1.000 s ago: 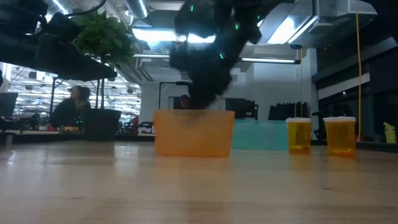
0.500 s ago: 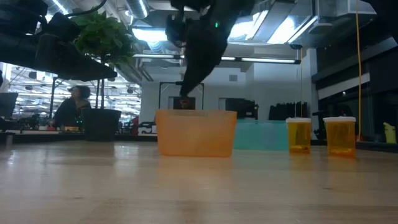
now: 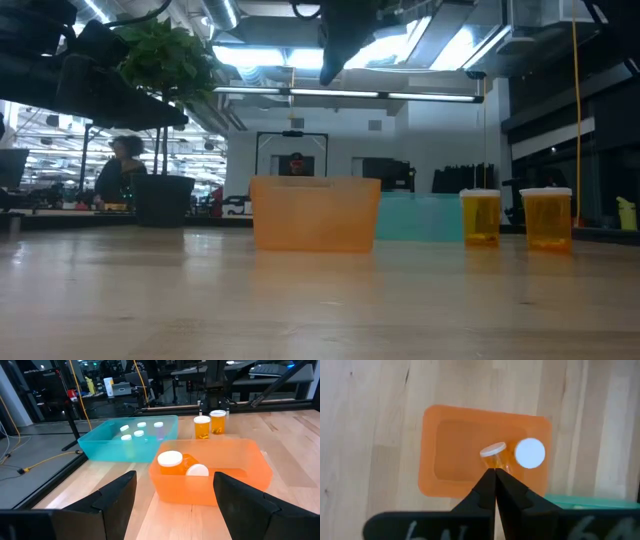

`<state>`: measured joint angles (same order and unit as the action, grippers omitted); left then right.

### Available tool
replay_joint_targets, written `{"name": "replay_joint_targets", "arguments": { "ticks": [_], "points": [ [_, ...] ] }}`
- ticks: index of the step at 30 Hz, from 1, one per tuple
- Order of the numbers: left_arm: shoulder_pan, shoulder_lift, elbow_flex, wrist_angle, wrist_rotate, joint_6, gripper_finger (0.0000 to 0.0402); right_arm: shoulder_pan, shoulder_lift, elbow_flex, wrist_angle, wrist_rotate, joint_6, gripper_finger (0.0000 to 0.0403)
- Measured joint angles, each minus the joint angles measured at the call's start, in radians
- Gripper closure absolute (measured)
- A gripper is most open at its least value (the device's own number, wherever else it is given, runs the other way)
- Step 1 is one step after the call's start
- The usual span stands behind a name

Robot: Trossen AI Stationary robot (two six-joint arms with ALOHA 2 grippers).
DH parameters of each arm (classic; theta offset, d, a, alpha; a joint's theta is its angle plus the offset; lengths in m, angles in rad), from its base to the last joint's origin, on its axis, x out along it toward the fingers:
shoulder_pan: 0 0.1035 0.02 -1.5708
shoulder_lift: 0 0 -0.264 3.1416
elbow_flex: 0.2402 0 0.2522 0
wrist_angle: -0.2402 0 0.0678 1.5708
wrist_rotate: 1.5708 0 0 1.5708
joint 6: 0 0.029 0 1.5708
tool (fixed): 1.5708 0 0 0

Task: Pick and place medicine bottles into bin by pill shape (circle, oval)
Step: Remove the orange capsule bottle from the orange bin

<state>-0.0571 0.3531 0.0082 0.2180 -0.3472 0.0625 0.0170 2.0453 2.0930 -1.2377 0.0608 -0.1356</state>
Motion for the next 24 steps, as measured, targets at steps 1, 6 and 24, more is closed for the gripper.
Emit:
{"name": "replay_joint_targets", "arguments": {
  "ticks": [1,6,24],
  "points": [
    [0.000,0.000,0.000,0.000,0.000,0.000,0.0145,0.000,0.000,0.000,0.000,-0.001,0.000,0.0388],
    [0.000,0.000,0.000,0.000,0.000,0.000,0.0145,-0.001,0.000,-0.041,-0.007,-0.009,0.033,0.0346],
    [0.000,0.000,0.000,0.000,0.000,0.000,0.0145,-0.001,0.001,-0.340,0.249,0.038,-0.083,0.0178]
  ]
}}
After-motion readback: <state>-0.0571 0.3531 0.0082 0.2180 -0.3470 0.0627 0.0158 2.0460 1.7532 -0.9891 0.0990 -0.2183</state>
